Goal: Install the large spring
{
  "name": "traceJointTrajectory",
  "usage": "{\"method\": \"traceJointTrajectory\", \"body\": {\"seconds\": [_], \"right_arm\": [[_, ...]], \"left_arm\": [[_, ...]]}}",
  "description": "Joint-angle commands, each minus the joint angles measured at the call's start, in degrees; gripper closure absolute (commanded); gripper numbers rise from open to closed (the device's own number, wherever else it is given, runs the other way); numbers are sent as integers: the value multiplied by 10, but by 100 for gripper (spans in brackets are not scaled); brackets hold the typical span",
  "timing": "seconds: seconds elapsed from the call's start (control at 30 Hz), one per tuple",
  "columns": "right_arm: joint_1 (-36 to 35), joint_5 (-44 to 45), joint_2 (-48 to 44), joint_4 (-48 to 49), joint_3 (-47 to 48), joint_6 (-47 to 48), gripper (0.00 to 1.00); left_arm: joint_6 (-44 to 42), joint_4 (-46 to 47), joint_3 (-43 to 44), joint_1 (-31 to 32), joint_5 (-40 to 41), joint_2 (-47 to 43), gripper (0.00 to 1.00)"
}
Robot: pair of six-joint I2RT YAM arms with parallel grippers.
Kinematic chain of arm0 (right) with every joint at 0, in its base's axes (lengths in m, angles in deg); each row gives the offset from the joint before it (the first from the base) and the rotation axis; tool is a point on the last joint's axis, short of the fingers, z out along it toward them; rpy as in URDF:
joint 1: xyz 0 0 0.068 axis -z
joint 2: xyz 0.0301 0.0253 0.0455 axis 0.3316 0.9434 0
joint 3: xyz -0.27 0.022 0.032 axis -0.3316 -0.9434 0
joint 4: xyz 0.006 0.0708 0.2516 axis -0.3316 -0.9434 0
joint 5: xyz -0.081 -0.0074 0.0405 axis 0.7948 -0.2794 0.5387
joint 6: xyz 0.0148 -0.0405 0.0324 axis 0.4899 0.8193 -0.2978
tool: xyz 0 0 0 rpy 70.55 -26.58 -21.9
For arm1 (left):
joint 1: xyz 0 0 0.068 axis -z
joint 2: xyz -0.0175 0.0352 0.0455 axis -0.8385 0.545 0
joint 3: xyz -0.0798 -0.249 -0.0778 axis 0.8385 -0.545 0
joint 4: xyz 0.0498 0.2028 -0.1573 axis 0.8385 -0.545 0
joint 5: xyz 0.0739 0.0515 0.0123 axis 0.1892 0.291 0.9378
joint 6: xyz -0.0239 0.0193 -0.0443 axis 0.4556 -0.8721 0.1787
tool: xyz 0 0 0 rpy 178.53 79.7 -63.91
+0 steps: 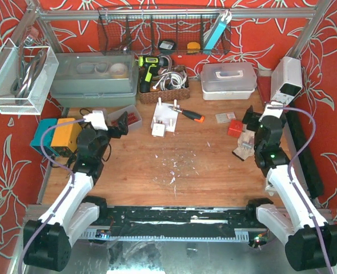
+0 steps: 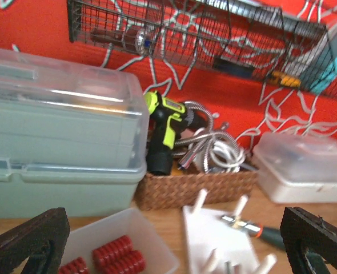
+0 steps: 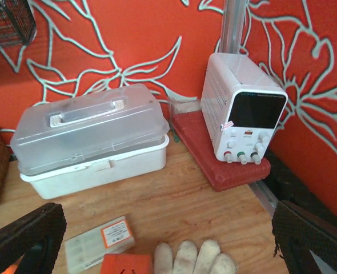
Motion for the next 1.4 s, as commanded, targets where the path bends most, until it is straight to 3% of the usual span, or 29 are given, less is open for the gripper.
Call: {"method": "traceJointTrajectory", "body": {"seconds": [0.0, 0.07, 0.17, 0.27, 0.37, 0.5, 0.73, 0.9, 1.07, 1.17, 1.37], "right_arm": [[-3, -26, -10, -217, 77, -105, 1], [-2, -37, -11, -270, 90, -131, 1], [-2, -113, -34, -240, 51, -153, 1], [-2, -133, -47, -194, 16, -200, 1], [-2, -161, -41, -171, 14, -189, 1], [-3, -174, -35, -134, -2, -213, 2], [-12, -249, 32, -160, 41, -167, 3], [-53, -215, 69, -134, 35, -131, 3], [-82, -270, 116, -102, 44, -36, 5], [-101, -231, 155, -94, 58, 19, 10], [-135, -242, 269, -87, 115, 160, 19]], "left_arm": [[135, -152, 77, -1, -13, -25, 0], [169, -213, 109, -1, -15, -25, 0], [186, -228, 114, -1, -72, -33, 0], [226, -175, 76, -1, -151, -55, 0], [255, -138, 53, -1, -205, -52, 0], [267, -109, 42, 4, -238, -20, 0], [251, -107, 32, 75, -156, 1, 0], [225, -95, 12, 158, -78, 4, 0], [198, -80, -6, 222, -49, 16, 0], [199, -72, -35, 259, -38, 15, 0], [156, -60, -67, 313, 14, 9, 0]]}}
